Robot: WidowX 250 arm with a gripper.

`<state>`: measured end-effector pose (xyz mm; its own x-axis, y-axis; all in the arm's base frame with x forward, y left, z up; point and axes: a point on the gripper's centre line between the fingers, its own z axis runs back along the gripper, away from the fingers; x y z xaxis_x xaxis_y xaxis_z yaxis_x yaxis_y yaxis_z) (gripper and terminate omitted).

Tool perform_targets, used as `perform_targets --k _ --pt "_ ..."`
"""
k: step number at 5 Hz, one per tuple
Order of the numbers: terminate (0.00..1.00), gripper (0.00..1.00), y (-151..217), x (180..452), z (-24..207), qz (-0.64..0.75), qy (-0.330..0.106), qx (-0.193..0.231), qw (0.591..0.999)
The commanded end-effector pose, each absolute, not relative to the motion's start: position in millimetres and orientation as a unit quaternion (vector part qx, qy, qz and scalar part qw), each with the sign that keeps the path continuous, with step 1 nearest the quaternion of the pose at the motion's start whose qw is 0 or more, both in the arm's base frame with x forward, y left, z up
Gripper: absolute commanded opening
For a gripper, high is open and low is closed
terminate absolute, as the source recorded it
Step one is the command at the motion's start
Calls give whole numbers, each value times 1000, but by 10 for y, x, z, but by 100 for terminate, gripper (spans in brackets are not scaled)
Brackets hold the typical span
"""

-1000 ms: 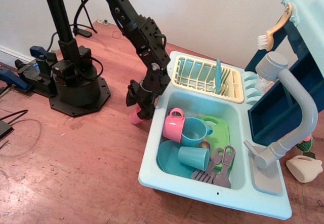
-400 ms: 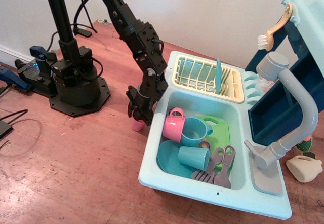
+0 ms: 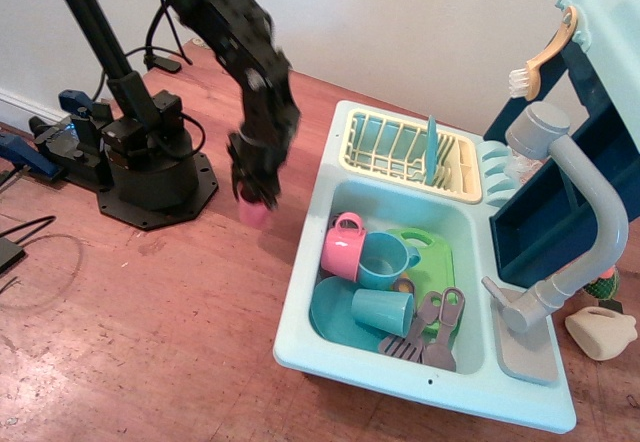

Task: Put cup from anywhere into sink

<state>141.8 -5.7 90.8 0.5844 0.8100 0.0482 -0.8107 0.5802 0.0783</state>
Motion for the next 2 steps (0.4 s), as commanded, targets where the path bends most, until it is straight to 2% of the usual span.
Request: perform_targets --k 1,2 --pt "0 0 125 1424 1689 458 -45 87 884" --pt "0 0 40 1912 2193 443 -84 102 887"
